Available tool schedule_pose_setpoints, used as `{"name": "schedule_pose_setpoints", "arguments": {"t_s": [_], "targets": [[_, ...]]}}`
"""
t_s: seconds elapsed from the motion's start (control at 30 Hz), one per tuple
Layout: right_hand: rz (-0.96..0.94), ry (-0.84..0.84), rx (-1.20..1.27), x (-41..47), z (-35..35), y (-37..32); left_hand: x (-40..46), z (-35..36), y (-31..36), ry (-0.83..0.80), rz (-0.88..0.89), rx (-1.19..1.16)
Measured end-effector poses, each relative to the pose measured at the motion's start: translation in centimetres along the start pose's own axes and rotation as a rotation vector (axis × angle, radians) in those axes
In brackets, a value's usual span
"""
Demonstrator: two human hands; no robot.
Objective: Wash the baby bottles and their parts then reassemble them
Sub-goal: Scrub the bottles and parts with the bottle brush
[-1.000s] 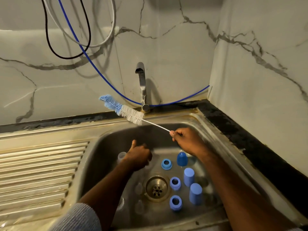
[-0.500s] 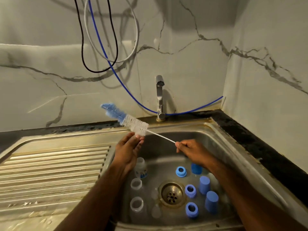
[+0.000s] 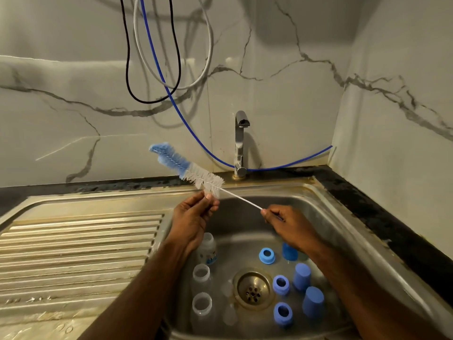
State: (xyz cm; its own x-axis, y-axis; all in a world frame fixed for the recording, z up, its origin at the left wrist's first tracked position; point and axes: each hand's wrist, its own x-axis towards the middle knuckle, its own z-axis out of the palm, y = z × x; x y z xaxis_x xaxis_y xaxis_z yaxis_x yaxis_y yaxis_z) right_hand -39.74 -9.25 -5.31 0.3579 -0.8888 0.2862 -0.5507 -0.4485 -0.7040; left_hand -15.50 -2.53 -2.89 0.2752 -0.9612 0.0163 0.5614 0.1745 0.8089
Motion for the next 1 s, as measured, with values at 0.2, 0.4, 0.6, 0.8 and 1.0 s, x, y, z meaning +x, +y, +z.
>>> {"name": "schedule_pose_setpoints", "arguments": {"t_s": [0.2, 0.4, 0.6, 0.8, 1.0], "targets": [[0.008, -0.019, -0.039, 0.0, -1.8, 1.0, 0.2, -1.2, 1.1, 0.108, 0.047, -0.040], [-0.029, -0.017, -0.051, -0.1, -0.4, 0.4, -0.2, -0.2, -0.1, 0.034, 0.025, 0.074], [-0.069, 0.029, -0.082, -0.1, 0.0, -0.2, 0.0, -0.8, 0.0, 0.083, 0.018, 0.131], [-0.065, 0.060, -0.092, -0.1, 0.9, -0.7, -0.2, 0.4, -0.8, 0.053, 0.031, 0.096], [-0.038, -0.004, -0.102, 0.1, 0.2, 0.2, 0.3, -1.4, 0.9, 0.188, 0.090, -0.087]]}}
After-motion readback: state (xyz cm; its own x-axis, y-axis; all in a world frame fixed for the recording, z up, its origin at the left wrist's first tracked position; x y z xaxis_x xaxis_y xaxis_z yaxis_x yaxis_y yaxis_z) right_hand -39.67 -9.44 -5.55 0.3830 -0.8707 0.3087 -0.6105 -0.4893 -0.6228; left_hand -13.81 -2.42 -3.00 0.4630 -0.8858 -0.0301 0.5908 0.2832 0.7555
